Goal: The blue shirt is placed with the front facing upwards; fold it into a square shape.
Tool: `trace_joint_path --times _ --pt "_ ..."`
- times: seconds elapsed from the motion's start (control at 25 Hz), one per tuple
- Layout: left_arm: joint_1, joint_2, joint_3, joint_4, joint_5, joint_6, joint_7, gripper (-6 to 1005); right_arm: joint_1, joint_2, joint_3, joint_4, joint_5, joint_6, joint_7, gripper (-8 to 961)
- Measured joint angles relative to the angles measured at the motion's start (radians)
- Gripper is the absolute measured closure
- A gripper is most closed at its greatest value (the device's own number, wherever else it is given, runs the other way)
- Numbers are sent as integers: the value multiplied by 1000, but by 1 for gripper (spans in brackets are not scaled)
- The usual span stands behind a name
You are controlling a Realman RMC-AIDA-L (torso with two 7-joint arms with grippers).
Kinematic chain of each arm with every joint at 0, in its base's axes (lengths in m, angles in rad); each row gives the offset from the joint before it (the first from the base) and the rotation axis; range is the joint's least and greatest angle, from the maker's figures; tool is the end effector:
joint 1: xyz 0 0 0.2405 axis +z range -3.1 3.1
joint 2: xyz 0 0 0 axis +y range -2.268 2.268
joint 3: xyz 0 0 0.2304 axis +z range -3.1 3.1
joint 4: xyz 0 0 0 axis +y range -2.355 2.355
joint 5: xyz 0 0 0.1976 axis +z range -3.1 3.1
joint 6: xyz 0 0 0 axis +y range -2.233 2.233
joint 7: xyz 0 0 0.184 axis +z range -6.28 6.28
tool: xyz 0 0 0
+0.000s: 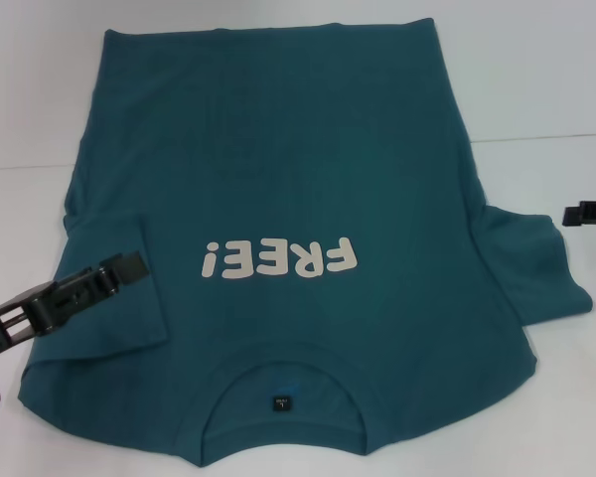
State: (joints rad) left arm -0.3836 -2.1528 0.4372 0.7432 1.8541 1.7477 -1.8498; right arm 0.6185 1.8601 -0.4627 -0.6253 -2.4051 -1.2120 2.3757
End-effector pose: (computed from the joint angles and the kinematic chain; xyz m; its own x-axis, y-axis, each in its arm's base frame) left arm -0.2254 0.2949 0.0230 0.2382 0.6013 0.7626 0.7804 -0.5860 0.2183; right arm 0.3297 0.3891 0.0862 0.1321 -0.7898 -0.5990 -0.9772 -0.0026 -0.2121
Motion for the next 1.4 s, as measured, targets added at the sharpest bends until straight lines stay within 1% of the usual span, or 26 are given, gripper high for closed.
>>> trace_joint_path --times 0.28,0.48,0.72,1.0,1.4 --pt "0 0 -1 -3 -3 -17 1 201 30 26 -97 14 -1 117 1 46" --pt "-1 -1 -2 -14 -3 -28 3 201 46 31 -149 43 -17 189 5 46" --pt "-1 -1 -4 -19 -3 -36 6 201 61 37 -164 90 -35 251 1 46" --pt "-1 -4 -8 -21 -3 -42 6 203 68 58 -169 102 -36 310 0 46" --pt "1 -5 -12 -29 -3 -43 6 201 93 66 -187 140 -37 363 4 46"
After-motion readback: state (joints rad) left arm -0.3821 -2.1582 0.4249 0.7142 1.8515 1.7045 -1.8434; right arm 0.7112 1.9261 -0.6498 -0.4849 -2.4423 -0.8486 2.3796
